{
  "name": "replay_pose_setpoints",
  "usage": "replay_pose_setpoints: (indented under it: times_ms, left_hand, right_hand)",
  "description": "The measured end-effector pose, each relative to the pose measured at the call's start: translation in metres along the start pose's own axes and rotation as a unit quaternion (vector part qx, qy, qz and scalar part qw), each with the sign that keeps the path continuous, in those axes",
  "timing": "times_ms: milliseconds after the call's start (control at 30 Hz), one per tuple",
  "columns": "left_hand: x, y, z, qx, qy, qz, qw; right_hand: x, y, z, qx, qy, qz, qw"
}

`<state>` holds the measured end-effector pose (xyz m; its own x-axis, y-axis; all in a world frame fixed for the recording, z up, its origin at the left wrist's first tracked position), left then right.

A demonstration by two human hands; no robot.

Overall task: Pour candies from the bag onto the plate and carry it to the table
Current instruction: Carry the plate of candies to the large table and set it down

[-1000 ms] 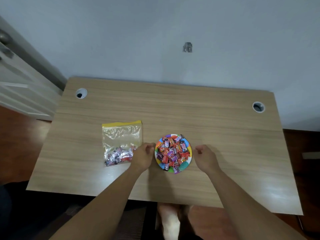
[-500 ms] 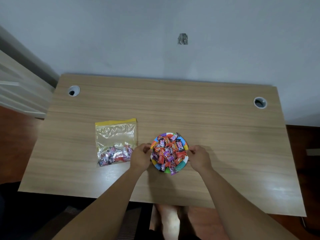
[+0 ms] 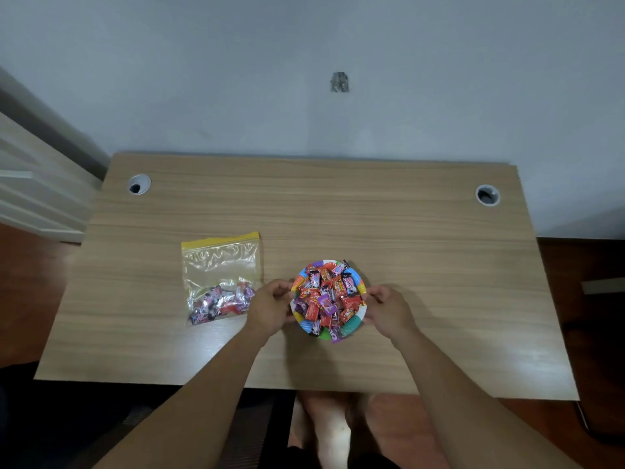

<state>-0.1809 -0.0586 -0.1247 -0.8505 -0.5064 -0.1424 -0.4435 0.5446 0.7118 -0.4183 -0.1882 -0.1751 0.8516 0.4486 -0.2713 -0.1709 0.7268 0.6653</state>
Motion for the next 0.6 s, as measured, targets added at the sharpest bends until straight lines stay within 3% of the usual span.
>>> replay_pose_setpoints:
  times_ms: [600]
  left_hand:
    - [0.05,0.093,-0.047,0.103,-0.101,0.115,0.983]
  right_hand:
    - [-0.087,0.115,-0.007,-0.054,-0.149,-0.104,0.982]
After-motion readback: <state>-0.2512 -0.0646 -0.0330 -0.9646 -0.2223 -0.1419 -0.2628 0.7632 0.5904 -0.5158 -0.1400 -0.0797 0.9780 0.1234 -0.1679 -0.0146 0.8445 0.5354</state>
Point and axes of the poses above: each hand's wrist, its own y-axis away from the middle knuckle, its own x-axis out of the palm, z = x × y, the point moved 2 cm from there along -y, towards the middle knuckle, and after that the axes turned 5 degrees about -y, right-handed, at the moved point
